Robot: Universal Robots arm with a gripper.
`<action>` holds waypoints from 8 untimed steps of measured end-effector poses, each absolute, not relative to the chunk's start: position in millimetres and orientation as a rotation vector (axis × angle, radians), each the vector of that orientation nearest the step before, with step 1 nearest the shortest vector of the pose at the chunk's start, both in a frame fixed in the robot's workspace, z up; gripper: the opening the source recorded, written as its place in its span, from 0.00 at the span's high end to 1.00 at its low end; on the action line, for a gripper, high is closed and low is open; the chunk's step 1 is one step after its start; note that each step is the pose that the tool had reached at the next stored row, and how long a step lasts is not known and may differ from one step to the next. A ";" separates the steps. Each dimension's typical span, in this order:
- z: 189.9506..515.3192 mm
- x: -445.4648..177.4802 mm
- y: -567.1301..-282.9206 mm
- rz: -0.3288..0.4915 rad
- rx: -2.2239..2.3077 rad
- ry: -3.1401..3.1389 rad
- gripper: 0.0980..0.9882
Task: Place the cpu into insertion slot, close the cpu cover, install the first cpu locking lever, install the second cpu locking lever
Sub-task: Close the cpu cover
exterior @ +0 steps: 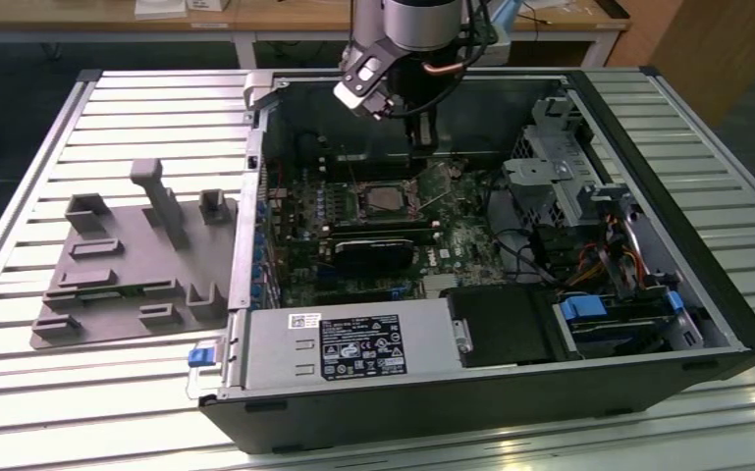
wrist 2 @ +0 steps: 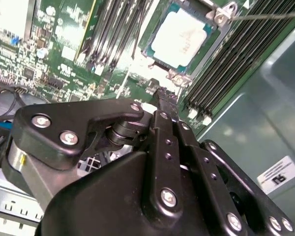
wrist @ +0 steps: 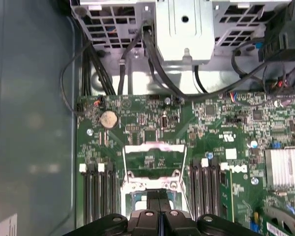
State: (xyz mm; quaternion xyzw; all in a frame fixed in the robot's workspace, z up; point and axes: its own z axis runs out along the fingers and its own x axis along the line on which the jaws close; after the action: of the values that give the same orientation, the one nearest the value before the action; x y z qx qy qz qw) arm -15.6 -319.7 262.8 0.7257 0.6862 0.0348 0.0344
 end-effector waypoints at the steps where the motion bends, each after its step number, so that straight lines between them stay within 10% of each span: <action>1: 262.8 -13.8 -319.7 0.107 2.231 2.110 1.00; 8: 262.8 -0.7 -319.7 0.107 2.231 2.110 1.00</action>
State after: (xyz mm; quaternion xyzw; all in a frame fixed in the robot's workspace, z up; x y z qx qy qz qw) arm -0.7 -319.7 262.8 0.7257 0.6863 0.0347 0.0344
